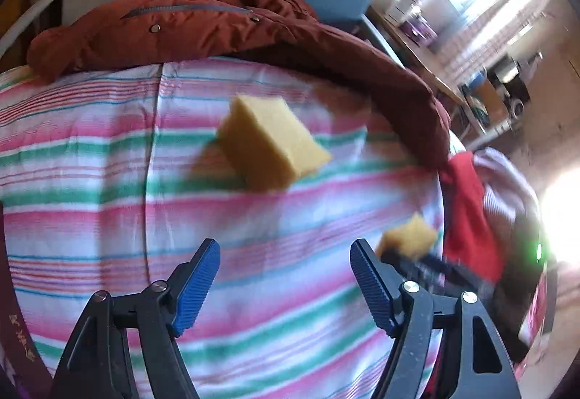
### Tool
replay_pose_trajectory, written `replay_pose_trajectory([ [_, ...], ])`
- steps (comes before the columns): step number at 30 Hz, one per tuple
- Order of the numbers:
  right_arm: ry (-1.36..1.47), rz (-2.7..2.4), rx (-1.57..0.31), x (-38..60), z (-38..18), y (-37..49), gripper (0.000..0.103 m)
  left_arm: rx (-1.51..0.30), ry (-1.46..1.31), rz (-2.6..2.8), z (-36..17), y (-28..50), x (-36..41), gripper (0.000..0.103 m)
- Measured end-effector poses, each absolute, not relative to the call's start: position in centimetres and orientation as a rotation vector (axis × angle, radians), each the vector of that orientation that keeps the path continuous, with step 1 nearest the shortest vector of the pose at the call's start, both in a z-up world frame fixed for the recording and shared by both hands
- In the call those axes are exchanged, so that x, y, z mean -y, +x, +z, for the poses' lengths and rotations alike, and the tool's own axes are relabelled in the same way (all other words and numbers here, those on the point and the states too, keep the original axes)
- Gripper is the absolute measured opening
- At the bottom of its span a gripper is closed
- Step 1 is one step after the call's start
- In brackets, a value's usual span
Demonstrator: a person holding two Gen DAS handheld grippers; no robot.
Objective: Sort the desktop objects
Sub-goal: 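Grasp the last tan sponge with the left gripper while the right gripper holds its sponge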
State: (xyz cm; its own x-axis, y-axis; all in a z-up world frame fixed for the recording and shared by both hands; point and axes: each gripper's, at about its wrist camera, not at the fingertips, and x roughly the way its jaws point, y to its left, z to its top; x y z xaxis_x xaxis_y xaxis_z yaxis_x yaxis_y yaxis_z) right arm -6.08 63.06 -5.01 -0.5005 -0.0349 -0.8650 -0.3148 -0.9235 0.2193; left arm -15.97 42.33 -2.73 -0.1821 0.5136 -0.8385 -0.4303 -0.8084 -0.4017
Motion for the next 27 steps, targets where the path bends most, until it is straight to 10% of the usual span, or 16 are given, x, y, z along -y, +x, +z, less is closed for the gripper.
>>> replay_pose_trajectory([
  [15,-1.472,2.536,-0.488,-62.9,-4.7,-6.2,0.062,0.024,-1.657,2.170,-5.7,-23.5,-49.3,0.082],
  [27,-1.451,2.574,-0.399,-62.1,-4.6,-6.2,0.060,-0.010,-1.542,2.142,-6.7,-21.6,-45.3,0.050],
])
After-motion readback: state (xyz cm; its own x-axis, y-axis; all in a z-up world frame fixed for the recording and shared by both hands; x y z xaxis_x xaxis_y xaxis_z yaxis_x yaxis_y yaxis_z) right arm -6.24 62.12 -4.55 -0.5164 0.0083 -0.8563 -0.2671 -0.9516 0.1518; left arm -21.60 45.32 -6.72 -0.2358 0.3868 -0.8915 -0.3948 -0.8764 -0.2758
